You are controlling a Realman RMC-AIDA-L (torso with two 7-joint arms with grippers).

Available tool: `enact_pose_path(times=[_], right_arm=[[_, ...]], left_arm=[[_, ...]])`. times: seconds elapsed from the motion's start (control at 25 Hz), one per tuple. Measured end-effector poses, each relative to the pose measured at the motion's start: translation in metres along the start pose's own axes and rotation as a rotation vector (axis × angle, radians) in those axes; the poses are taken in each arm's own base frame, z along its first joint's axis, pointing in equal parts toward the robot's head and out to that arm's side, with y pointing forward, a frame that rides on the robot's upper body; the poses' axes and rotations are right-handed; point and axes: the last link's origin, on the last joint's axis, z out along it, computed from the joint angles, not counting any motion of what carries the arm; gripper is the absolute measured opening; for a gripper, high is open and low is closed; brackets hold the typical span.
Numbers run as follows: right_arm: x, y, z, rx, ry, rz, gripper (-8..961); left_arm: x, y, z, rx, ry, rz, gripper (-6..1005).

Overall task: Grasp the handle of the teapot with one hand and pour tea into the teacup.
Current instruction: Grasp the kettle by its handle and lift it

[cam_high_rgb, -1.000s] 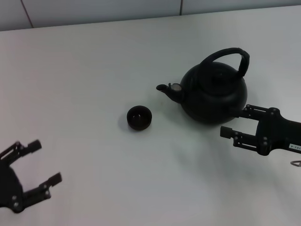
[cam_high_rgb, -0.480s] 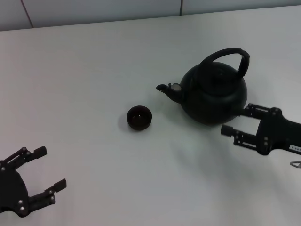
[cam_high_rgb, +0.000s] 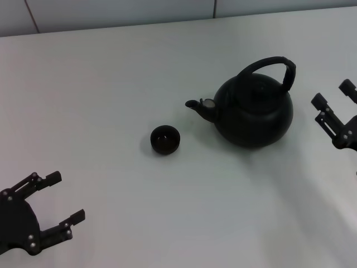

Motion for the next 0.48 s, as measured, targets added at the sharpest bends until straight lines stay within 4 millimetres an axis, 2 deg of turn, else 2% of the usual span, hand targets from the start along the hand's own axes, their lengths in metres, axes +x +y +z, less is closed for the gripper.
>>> enact_pose_path(times=[0.24,0.48], right_arm=[[0.006,0.002,0.003,0.015,0.031,-0.008,532],[0.007,-0.001,0.018,0.003,0.047,-0.016,523]], left_arm=[[0.001,0.000,0.003,0.000,0.008,0.001,845],[0.002,0.000,0.006,-0.002,0.015,0.001,845]])
